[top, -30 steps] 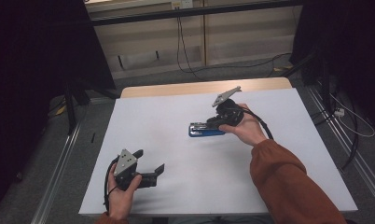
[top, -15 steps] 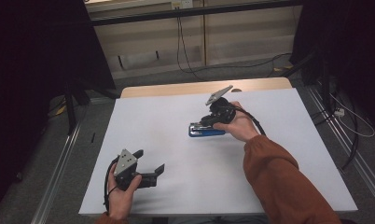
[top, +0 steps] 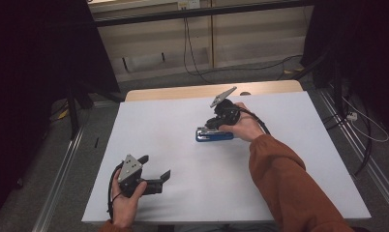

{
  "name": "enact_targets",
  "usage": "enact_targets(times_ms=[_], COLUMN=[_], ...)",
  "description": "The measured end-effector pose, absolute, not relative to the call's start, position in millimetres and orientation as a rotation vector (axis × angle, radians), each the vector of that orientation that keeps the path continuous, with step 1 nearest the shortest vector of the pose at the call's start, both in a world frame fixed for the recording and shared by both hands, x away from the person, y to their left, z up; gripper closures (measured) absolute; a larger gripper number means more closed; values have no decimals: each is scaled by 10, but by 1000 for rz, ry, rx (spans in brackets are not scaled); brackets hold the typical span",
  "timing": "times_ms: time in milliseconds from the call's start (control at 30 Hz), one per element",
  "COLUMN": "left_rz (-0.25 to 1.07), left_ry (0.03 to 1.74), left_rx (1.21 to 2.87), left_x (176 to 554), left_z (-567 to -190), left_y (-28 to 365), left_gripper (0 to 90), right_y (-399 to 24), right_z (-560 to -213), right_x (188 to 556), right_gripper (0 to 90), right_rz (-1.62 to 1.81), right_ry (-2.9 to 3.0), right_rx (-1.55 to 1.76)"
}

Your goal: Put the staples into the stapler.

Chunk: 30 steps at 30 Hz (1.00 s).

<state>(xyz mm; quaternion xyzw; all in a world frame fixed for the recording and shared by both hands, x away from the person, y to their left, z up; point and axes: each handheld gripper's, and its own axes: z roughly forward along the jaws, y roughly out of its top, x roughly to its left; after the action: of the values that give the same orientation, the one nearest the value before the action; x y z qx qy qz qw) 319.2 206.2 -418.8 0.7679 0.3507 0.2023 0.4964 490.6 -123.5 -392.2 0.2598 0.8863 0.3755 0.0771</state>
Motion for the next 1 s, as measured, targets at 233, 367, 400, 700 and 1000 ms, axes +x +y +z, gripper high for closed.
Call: enact_targets(times_ms=[233, 367, 400, 700, 1000], left_rz=[489, 489, 489, 487, 487], left_ry=[849, 851, 852, 851, 848], left_rx=[1860, 1860, 1859, 1861, 1859], left_x=[3194, 3195, 3195, 3194, 3197], left_z=[-4187, -4188, -4189, -4189, -4188], left_y=[2061, 2062, 2062, 2062, 2065], left_gripper=[39, 38, 38, 38, 38], right_y=[-1220, -1194, -1190, -1114, -1098], right_z=[-3946, -3960, -3966, -3960, -4004], right_x=[4958, 4985, 4993, 5023, 5083], right_gripper=[792, 792, 792, 792, 792], right_rz=[1141, 1133, 1139, 1110, 1094], right_ry=[2659, 2680, 2682, 2708, 2735], right_rx=[760, 729, 724, 618, 552])
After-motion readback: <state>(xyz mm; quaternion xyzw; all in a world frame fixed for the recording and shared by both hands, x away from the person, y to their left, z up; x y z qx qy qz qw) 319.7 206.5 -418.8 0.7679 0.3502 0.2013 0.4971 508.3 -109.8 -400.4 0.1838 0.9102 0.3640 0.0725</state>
